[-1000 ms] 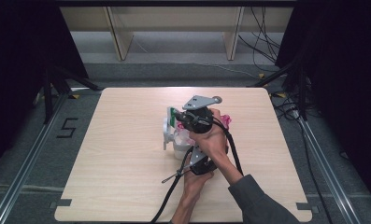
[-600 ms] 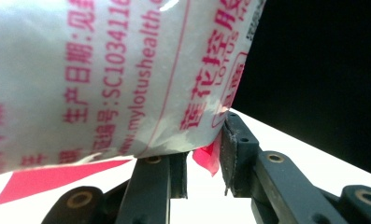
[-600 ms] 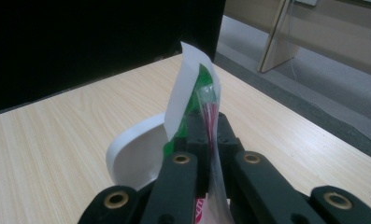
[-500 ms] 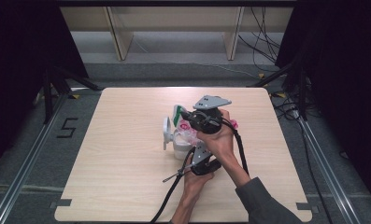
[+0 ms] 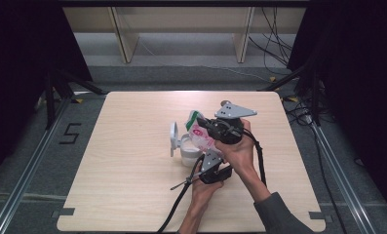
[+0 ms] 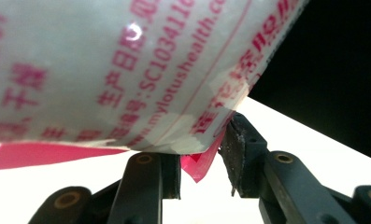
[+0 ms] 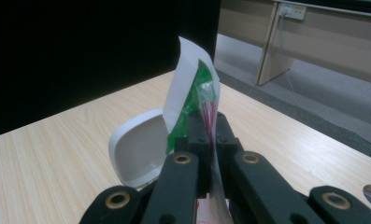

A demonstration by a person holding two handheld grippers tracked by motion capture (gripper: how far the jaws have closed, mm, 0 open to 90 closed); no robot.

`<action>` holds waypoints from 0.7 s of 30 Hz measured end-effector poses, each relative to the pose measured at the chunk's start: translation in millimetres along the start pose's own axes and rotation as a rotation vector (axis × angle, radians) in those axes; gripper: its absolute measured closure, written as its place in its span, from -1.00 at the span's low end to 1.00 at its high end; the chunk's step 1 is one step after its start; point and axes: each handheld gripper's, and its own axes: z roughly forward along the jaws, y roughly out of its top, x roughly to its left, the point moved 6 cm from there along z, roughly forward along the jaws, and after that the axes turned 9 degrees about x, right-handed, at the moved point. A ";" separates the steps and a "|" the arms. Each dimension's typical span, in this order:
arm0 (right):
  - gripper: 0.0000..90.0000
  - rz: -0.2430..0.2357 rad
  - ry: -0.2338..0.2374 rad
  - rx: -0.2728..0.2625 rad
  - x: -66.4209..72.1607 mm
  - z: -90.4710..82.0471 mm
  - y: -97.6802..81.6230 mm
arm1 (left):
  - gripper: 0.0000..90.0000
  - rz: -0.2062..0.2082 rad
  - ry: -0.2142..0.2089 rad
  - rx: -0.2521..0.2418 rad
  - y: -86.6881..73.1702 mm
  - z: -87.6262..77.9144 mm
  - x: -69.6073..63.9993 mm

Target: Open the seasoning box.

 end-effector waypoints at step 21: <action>1.00 0.160 0.025 -0.151 -25.9 -59.2 -29.7 | 0.26 0.009 -0.008 0.061 -4.2 8.4 -12.3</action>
